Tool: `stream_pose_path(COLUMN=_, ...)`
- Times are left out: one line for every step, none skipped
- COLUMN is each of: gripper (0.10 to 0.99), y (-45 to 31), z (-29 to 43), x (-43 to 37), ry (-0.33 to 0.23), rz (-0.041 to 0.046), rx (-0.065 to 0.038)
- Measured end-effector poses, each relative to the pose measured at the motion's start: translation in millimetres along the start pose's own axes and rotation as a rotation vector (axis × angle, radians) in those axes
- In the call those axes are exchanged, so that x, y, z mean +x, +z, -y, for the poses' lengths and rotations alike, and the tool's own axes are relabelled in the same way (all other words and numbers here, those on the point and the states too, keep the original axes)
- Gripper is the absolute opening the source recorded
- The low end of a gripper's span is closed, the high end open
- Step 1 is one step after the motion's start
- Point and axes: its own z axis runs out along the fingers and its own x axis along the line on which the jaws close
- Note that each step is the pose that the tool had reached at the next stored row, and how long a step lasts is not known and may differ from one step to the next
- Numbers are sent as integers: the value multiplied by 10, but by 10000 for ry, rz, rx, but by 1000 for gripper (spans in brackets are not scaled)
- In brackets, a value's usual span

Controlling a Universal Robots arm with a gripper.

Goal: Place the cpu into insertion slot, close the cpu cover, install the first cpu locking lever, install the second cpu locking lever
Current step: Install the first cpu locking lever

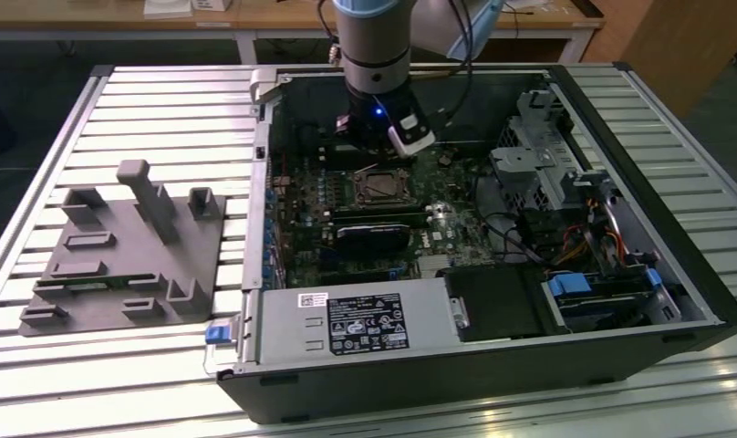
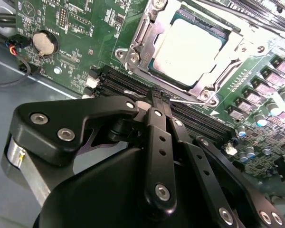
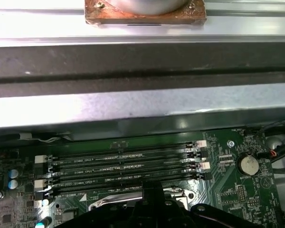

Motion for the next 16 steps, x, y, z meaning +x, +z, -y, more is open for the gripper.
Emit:
stream_pose_path(gripper=106, y=4, z=1, x=2, ry=42, rz=27, rx=8)
stream_pose_path(gripper=106, y=8, z=1, x=4, ry=76, rz=46, rx=14)
stream_pose_path(gripper=106, y=10, z=-1, x=7, ry=107, rz=58, rx=23)
stream_pose_path(gripper=106, y=13, z=-3, x=8, ry=138, rz=71, rx=37)
stream_pose_path(gripper=106, y=15, z=-6, x=10, ry=168, rz=84, rx=59)
stream_pose_path(gripper=106, y=18, z=-10, x=10, ry=198, rz=96, rx=84)
stream_pose_path(gripper=106, y=21, z=-14, x=11, ry=227, rz=106, rx=109)
stream_pose_path(gripper=106, y=24, z=-19, x=12, ry=252, rz=116, rx=134)
stream_pose_path(gripper=106, y=26, z=-24, x=13, ry=271, rz=126, rx=167)
stream_pose_path(gripper=106, y=29, z=-30, x=14, ry=287, rz=137, rx=211)
stream_pose_path(gripper=106, y=32, z=-36, x=14, ry=303, rz=149, rx=259)
stream_pose_path(gripper=106, y=34, z=-42, x=15, ry=321, rz=160, rx=305)
stream_pose_path(gripper=106, y=37, z=-48, x=16, ry=343, rz=170, rx=341)
stream_pose_path(gripper=106, y=39, z=-54, x=17, ry=371, rz=179, rx=371)
stream_pose_path(gripper=106, y=42, z=-61, x=18, ry=405, rz=188, rx=387)
stream_pose_path(gripper=106, y=46, z=-69, x=20, ry=442, rz=196, rx=394)
